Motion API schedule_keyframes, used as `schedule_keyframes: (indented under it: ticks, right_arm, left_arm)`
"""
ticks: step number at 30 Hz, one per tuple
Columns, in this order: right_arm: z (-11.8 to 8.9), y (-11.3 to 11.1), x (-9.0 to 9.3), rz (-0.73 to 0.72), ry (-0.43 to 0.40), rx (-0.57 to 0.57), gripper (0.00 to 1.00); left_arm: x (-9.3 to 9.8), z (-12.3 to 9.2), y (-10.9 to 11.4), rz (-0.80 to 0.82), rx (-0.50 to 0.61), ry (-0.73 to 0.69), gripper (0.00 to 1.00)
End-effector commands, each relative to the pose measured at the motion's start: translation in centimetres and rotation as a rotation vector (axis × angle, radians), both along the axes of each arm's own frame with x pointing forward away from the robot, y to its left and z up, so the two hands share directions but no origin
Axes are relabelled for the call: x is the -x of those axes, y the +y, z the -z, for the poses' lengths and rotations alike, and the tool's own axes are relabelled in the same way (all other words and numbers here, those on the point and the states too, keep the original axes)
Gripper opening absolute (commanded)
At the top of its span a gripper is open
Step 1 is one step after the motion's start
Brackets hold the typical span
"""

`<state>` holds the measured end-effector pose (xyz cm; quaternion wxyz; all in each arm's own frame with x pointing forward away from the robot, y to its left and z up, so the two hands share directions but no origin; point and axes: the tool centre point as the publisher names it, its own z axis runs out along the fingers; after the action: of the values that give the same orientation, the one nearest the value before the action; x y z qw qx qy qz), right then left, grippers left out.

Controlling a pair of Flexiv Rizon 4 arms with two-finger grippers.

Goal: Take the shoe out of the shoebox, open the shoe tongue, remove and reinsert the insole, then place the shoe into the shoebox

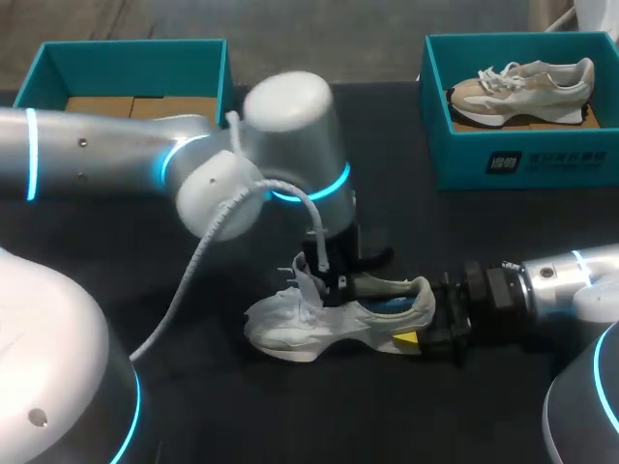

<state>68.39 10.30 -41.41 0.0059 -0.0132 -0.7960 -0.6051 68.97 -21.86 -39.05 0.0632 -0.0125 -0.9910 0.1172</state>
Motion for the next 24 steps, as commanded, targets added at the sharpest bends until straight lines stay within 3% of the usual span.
schedule_keyframes:
  ticks: [1,24]
  right_arm:
    - [0.0,0.2,0.3,-0.001,0.000,0.003,0.00]
    - [0.0,0.2,0.3,-0.001,0.000,0.003,0.00]
  left_arm:
    - [-0.2,-0.6,1.0,0.003,0.078,0.019,0.00]
    - [1.0,-3.0,1.4,0.163,0.275,0.153,0.00]
